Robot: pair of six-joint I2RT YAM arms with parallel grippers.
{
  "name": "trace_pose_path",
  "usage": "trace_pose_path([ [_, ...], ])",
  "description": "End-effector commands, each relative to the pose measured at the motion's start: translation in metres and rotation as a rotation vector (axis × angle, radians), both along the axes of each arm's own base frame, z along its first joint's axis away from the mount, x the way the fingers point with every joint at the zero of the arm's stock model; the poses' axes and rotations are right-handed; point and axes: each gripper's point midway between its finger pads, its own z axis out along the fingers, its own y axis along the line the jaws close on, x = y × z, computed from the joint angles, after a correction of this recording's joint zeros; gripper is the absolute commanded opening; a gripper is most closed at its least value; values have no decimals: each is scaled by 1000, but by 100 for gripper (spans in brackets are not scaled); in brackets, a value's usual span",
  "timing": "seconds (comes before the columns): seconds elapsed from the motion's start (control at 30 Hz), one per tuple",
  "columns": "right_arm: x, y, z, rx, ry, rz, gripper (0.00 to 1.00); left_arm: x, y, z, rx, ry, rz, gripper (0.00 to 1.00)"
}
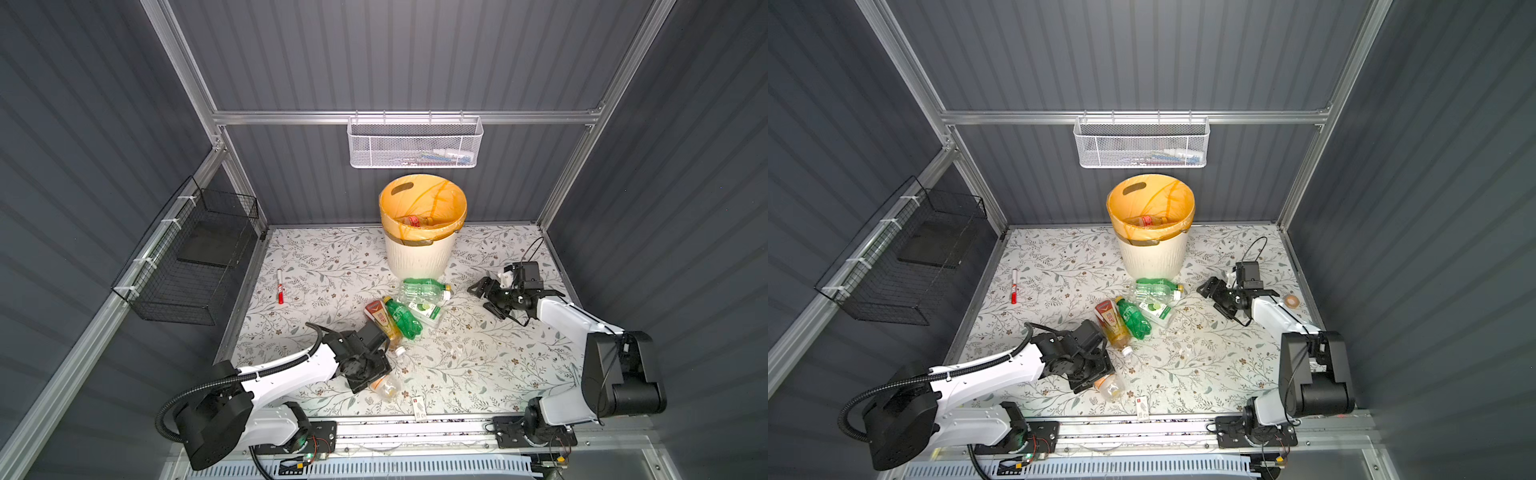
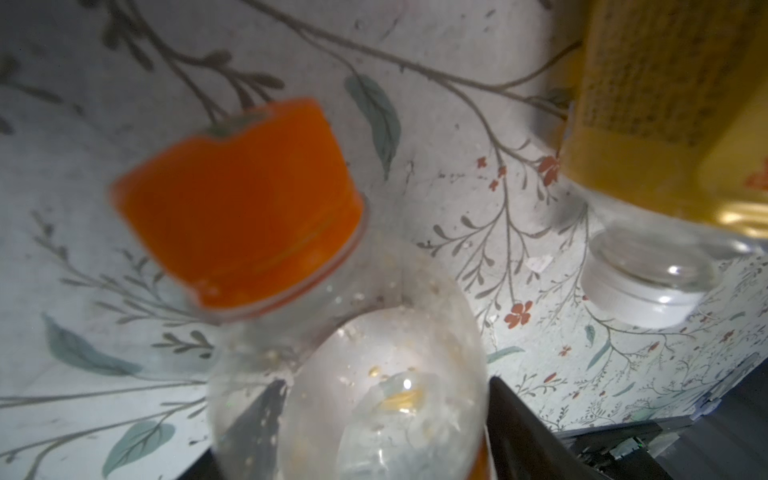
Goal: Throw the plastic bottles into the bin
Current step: 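Grasp the orange-capped clear bottle with the left gripper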
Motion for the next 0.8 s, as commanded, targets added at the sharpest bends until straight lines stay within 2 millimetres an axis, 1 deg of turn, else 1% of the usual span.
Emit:
trace_pose_path([
  [0.0,-1,-1,-4,10,5,-9,85,-5,14,-3,25,3,8,66],
  [0.1,-1,-1,-7,16,9,-16,85,-5,28,-2,42,-4,39,58],
  [0.17,-2,-1,-7,19,12,-15,85,0,36,3,47,-19,55,57],
  [0.27,-4,-2,-7,9,14,-15,85,18,59,17,70,-52,72,56],
  [0.33,-5,-4,-5,-1,13,-18,85,37,74,27,81,-80,79,56],
  [0.4,-6,-6,-3,-9,8,-22,84,52,85,31,84,-85,73,56],
  [0.5,-7,-8,1,-15,5,-33,84,83,94,34,82,-109,56,56],
  [0.63,-10,-9,5,-11,12,-50,85,125,109,29,74,-136,40,56],
  [0.7,-12,-11,7,-17,13,-63,84,142,123,22,85,-145,43,56],
  [0.77,-15,-14,11,-25,13,-78,84,156,133,14,53,-141,58,56],
])
